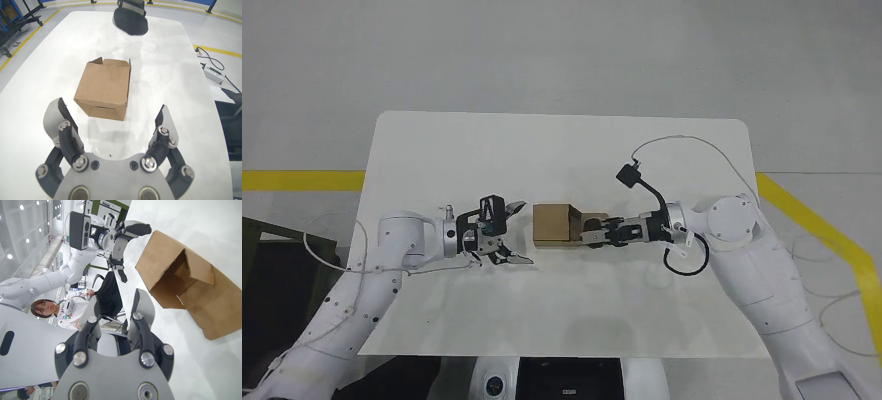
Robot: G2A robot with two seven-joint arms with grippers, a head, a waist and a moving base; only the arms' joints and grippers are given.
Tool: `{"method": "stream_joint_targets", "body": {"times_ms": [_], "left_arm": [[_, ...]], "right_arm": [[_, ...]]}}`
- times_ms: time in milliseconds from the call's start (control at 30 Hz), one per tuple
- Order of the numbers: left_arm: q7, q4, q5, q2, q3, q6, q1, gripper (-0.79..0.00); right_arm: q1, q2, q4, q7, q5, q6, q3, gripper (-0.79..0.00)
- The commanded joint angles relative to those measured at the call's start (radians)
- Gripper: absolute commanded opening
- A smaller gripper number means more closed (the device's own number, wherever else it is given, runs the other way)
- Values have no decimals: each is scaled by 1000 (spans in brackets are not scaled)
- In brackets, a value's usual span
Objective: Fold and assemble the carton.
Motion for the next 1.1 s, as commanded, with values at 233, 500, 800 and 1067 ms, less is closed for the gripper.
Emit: {"method": "stream_joint_targets", "body": {"times_ms": [233,500,800,1067], "left_arm": [[34,87,34,-27,78,40,-64,0],[14,145,-18,-52,127,46,-115,0],[-12,173,-54,-70,150,63,-142,0],[-30,178,-75,-78,155,58,-157,0]], "right_arm": [[0,6,-7,3,-16,-17,16,-785],[-26,10,-19,-23,-53,94,6,-785],[-153,37,-136,-54,-127,377,29,-785],[-196,37,-144,-129,-175,394,-14,-785]]}}
